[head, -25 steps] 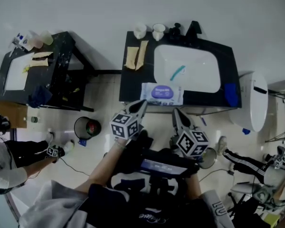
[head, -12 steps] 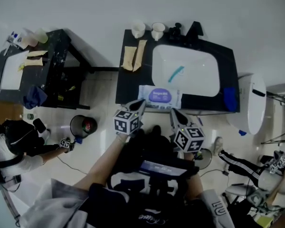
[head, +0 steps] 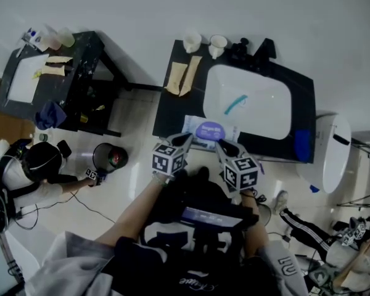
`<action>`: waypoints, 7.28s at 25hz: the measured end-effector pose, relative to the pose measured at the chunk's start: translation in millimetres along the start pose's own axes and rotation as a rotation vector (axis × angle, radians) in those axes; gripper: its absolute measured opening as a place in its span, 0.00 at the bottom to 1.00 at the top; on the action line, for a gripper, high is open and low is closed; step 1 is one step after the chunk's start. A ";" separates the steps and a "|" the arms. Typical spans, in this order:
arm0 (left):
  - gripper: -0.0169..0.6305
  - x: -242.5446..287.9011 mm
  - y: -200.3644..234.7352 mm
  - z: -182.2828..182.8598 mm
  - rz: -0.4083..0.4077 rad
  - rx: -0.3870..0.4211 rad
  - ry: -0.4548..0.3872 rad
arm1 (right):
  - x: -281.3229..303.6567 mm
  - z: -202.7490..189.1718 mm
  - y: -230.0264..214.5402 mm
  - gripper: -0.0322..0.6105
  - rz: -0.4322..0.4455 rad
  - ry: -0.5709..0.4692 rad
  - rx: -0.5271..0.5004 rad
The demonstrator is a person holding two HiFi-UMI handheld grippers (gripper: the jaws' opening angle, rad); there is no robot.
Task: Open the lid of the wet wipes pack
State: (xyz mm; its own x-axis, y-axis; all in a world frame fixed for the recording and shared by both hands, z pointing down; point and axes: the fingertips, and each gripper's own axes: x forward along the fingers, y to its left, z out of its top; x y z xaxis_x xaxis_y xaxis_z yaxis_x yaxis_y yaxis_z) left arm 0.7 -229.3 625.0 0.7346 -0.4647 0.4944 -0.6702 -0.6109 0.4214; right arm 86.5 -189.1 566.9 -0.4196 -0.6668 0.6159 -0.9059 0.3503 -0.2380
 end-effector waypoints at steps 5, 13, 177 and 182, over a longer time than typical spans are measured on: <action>0.04 0.1 1.0 -0.7 0.000 -0.019 0.003 | 13.8 1.0 3.6 0.19 0.027 0.050 -0.171; 0.04 -1.1 1.7 -0.9 0.014 -0.043 0.003 | 29.0 -2.4 13.7 0.19 0.081 0.130 -0.375; 0.04 -175.0 -180.6 -23.9 -0.072 0.051 -0.282 | -168.3 -55.4 124.3 0.06 -0.001 -0.321 0.169; 0.04 -176.1 -177.3 -22.4 -0.088 0.042 -0.288 | -167.2 -55.0 125.2 0.06 -0.019 -0.315 0.163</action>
State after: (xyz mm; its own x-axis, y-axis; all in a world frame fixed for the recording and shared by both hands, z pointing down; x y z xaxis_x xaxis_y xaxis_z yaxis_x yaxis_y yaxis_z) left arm -12.2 -24.8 480.2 0.7937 -0.5678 0.2184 -0.6018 -0.6803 0.4184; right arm 46.4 2.4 475.5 -0.3769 -0.8511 0.3656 -0.9001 0.2434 -0.3613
